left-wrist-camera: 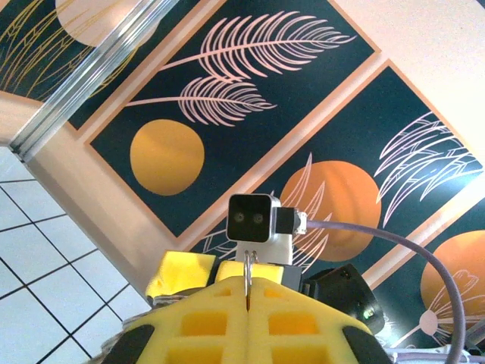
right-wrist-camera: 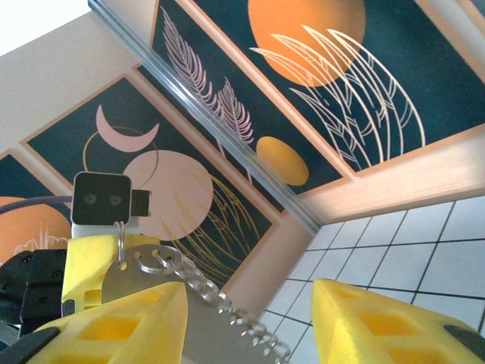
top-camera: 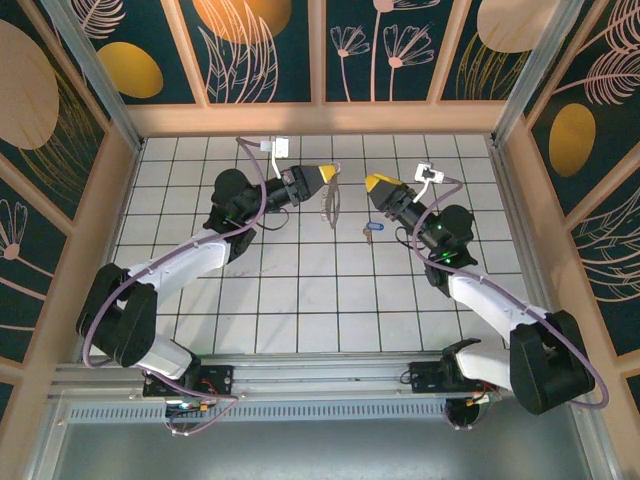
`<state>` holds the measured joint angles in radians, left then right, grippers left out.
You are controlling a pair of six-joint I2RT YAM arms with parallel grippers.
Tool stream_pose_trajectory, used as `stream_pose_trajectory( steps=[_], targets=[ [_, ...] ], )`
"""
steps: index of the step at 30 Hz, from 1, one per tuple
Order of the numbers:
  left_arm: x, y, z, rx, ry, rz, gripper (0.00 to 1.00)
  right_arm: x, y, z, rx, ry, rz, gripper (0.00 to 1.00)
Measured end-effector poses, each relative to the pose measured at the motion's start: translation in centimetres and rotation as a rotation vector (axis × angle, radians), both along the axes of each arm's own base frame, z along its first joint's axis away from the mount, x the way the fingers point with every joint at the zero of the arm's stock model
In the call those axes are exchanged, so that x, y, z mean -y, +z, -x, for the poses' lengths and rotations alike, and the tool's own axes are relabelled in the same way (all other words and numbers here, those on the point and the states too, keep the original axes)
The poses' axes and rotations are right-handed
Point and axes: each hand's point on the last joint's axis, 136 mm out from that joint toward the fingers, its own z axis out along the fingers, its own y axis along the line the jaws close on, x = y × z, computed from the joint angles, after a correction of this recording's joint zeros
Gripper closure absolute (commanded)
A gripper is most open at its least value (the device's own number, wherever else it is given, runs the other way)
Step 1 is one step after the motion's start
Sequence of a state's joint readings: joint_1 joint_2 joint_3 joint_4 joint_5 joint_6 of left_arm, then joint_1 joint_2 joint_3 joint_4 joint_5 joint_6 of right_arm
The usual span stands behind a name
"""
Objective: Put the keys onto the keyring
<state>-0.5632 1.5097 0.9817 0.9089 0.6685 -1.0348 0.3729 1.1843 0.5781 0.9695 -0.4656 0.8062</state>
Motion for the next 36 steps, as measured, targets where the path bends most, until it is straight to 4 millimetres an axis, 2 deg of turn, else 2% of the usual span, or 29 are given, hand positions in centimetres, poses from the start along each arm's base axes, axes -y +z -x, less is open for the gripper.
stream_pose_trajectory(
  steps=[7,13,18,26,36],
  targets=[
    [0.0,-0.1,0.1,-0.012,-0.007,-0.001,1.00,-1.4,1.1,0.6,0.029,0.108,-0.010,0.55],
    [0.3,-0.8,0.4,-0.032,-0.032,-0.028,1.00,-2.6,2.5,1.6,0.083,0.212,-0.008,0.55],
    [0.5,-1.3,0.8,-0.035,-0.063,-0.048,1.00,-3.4,2.9,2.2,0.104,0.275,0.002,0.56],
    [0.7,-1.3,1.3,-0.027,-0.094,-0.059,1.00,-4.8,3.4,3.1,0.123,0.348,0.014,0.65],
    [0.8,-1.3,1.5,-0.026,-0.107,-0.062,1.00,-5.3,3.2,3.5,0.128,0.369,0.023,0.75]
  ],
)
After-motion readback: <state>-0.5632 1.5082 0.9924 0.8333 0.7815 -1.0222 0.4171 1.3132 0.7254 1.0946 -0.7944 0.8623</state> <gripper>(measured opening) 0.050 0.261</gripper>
